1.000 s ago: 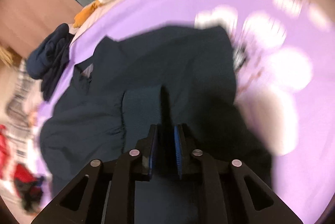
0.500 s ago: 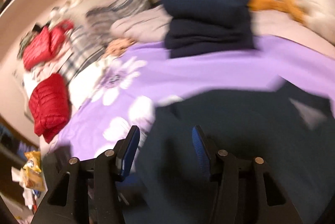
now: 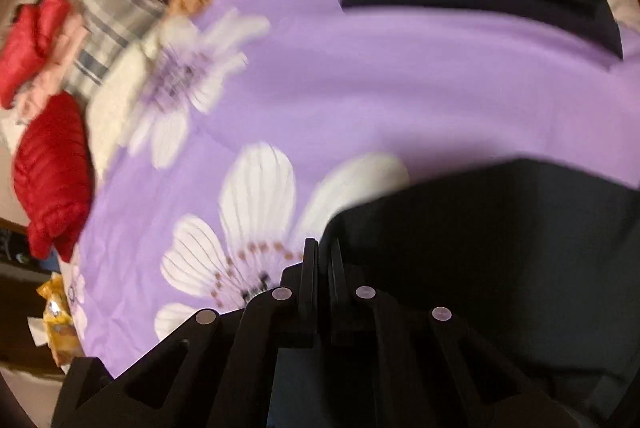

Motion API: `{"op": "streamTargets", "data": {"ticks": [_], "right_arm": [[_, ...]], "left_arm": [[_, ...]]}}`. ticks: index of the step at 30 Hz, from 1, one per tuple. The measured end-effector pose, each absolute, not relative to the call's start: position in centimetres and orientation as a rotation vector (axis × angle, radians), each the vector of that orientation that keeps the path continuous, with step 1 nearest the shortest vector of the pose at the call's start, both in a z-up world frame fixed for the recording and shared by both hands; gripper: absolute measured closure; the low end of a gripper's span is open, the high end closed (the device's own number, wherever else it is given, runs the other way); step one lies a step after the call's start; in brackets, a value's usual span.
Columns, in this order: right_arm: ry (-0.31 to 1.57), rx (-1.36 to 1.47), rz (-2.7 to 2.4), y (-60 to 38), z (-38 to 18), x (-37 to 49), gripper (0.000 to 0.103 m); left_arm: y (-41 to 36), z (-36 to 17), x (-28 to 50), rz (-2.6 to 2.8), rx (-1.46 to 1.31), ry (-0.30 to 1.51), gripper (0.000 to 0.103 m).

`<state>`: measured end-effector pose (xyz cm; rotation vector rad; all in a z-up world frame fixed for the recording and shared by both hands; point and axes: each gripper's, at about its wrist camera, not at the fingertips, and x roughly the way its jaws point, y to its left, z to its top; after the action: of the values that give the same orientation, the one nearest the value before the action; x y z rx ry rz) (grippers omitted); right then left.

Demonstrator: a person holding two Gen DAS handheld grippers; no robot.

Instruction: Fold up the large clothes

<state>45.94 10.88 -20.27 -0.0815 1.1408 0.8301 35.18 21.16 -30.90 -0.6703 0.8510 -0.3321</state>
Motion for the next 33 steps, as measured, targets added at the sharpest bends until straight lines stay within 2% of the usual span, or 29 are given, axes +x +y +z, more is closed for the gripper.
{"op": "streamTargets", "data": {"ticks": [3,6,11,13,14,15,16,17,23,26,33], "right_arm": [[1.038,0.003,0.766,10.0,-20.0,47.3,0.103],[1.09,-0.059,0.674,10.3,-22.6,47.9,0.103],[0.87,0.097,0.688,5.2,-17.6,45.5,0.103],[0.822,0.168,0.735,1.7,-15.4,43.4,0.099],[0.811,0.183,0.746,0.0,-14.6,42.3,0.093],[0.81,0.192,0.753,-1.9,-14.1,41.0,0.077],[0.813,0.2,0.757,-3.0,-13.9,40.4,0.065],[0.821,0.218,0.762,-5.6,-13.8,38.6,0.046],[0.843,0.259,0.638,-15.1,-16.0,33.2,0.044],[0.855,0.178,0.445,-18.9,-17.8,32.3,0.043],[0.943,0.059,0.167,-24.8,-22.9,33.9,0.044]], "left_arm": [[21.3,-31.0,35.1,-0.311,-0.667,0.86,0.07],[21.2,-31.0,34.9,-0.302,-0.646,0.862,0.072],[21.3,-30.9,34.8,-0.304,-0.69,0.862,0.07],[20.9,-30.1,34.3,-0.288,-0.671,0.862,0.06],[20.5,-29.5,34.0,-0.273,-0.646,0.857,0.048],[20.0,-28.9,33.6,-0.259,-0.62,0.853,0.032],[19.4,-28.1,33.3,-0.235,-0.578,0.847,0.027],[18.8,-27.3,32.9,-0.218,-0.532,0.837,0.025],[15.7,-25.1,32.8,-0.167,-0.388,0.84,0.023],[13.8,-25.1,33.2,-0.142,-0.325,0.843,0.005],[11.5,-27.9,37.0,-0.108,-0.17,0.879,0.004]]}}
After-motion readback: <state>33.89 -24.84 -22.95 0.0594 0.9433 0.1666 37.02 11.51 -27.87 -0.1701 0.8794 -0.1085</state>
